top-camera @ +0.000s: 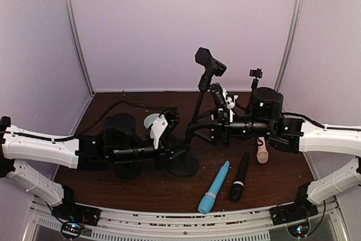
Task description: Attach the microphones to the stand
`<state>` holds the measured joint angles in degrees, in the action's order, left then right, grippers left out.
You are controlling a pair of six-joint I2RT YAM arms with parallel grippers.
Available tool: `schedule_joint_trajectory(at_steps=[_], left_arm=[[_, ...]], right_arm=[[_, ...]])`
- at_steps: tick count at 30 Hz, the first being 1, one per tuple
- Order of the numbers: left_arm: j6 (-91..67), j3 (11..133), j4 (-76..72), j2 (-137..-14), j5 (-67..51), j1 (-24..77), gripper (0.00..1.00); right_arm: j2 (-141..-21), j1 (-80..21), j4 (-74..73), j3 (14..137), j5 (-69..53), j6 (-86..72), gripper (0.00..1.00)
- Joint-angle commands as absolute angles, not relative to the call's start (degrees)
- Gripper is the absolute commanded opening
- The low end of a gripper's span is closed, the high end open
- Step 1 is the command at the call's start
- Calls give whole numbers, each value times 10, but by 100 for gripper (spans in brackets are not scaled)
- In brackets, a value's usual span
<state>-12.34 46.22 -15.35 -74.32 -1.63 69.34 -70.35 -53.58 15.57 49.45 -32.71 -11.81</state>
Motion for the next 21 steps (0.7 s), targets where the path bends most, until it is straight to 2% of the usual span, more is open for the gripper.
schedule_joint_trajectory(at_steps=[1, 4, 7, 8, 9, 10, 11, 13, 21], left_arm=[[-114, 485, -217, -746, -21, 698, 0], [-113, 492, -201, -748, -8, 698, 0], [-117, 495, -188, -750, 17, 698, 0], [-122, 499, -181, -752, 33, 698, 3], [-125, 503, -172, -756, 54, 698, 18], [-127, 508, -164, -764, 74, 698, 30], [-128, 513, -159, -769, 90, 699, 38], [-128, 517, -158, -782, 117, 699, 45], [-115, 542, -153, -829, 151, 699, 48]], right_arm=[[-710, -555, 129, 515, -235, -152, 46], [-719, -574, 114, 529, -197, -164, 33], [-723, -584, 108, 538, -175, -178, 9], [-722, -586, 115, 534, -165, -186, 3], [-721, -587, 121, 533, -156, -195, 0], [-717, -589, 126, 531, -142, -204, 0], [-715, -589, 132, 529, -130, -213, 0], [-708, -591, 141, 528, -107, -226, 0], [-695, -596, 146, 530, -53, -230, 0]])
